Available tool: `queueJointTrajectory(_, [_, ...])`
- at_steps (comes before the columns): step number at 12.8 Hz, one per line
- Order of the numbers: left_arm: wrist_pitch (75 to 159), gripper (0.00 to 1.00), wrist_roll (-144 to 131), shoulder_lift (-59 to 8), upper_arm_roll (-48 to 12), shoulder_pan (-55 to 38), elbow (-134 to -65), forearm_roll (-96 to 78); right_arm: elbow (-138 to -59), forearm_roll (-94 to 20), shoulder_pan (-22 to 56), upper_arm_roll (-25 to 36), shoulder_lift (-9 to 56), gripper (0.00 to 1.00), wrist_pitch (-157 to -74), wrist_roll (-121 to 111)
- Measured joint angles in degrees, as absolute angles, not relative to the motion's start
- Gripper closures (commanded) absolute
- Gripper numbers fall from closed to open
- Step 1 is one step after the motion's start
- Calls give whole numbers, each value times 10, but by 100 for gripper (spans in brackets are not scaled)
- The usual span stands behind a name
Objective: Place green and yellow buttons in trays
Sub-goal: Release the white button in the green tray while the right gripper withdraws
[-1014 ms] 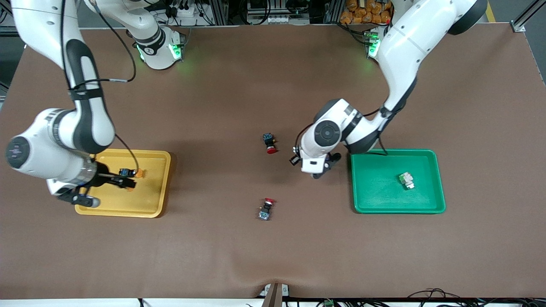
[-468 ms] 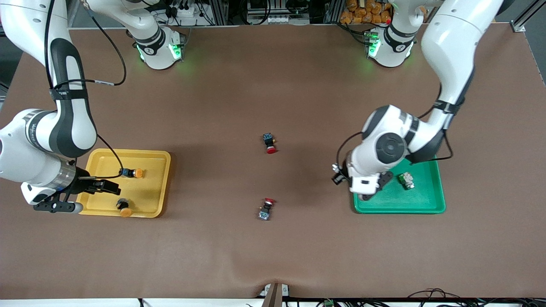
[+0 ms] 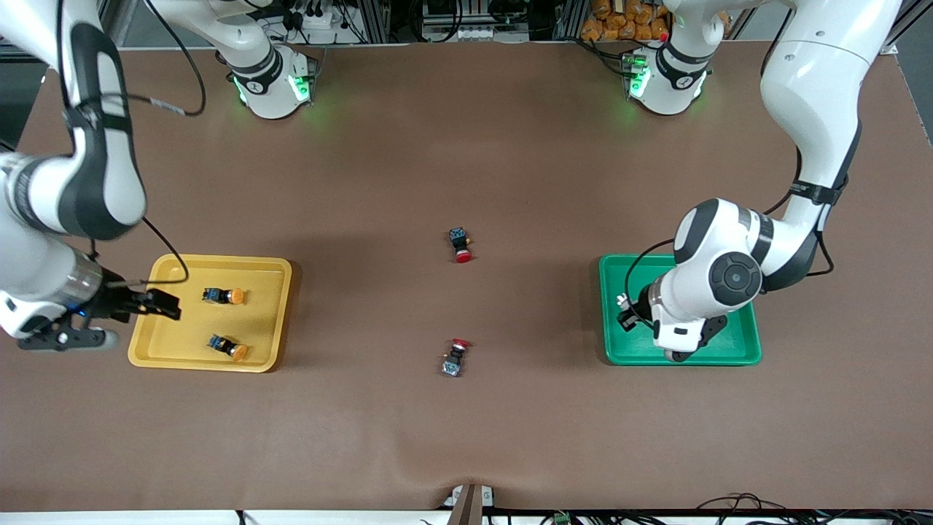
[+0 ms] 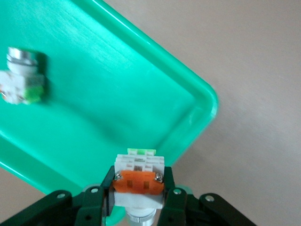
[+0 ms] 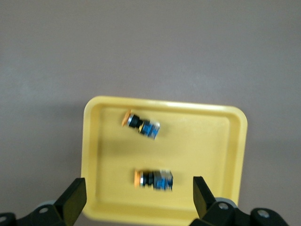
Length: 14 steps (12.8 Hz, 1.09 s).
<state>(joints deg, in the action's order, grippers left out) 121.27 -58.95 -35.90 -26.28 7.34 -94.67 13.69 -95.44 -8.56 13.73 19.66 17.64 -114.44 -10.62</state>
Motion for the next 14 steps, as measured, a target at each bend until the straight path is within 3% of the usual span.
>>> queueJointTrajectory(4, [1213,100,-569,-380,-260,113,-951,160,-954,-73,135,199,110,0,-1077,-106])
queueJointTrajectory(5, [1213,46,-569,-381,-260,119,-952,161,-950,-71,135,200,100,0,-1057,-106])
queueJointTrajectory(6, [1214,0,-568,-383,-260,123,-952,161,-942,-67,135,200,91,0,-1037,-106])
queueJointTrajectory(9, [1215,0,-568,-391,-260,123,-952,161,-916,-63,118,184,67,0,-972,-106])
queueJointTrajectory(12, [1209,0,-549,-383,-262,123,-948,163,-910,-56,34,101,30,0,-917,-93])
queueJointTrajectory(14, [1198,0,-533,-353,-264,124,-941,163,-911,-56,10,78,9,0,-892,-65])
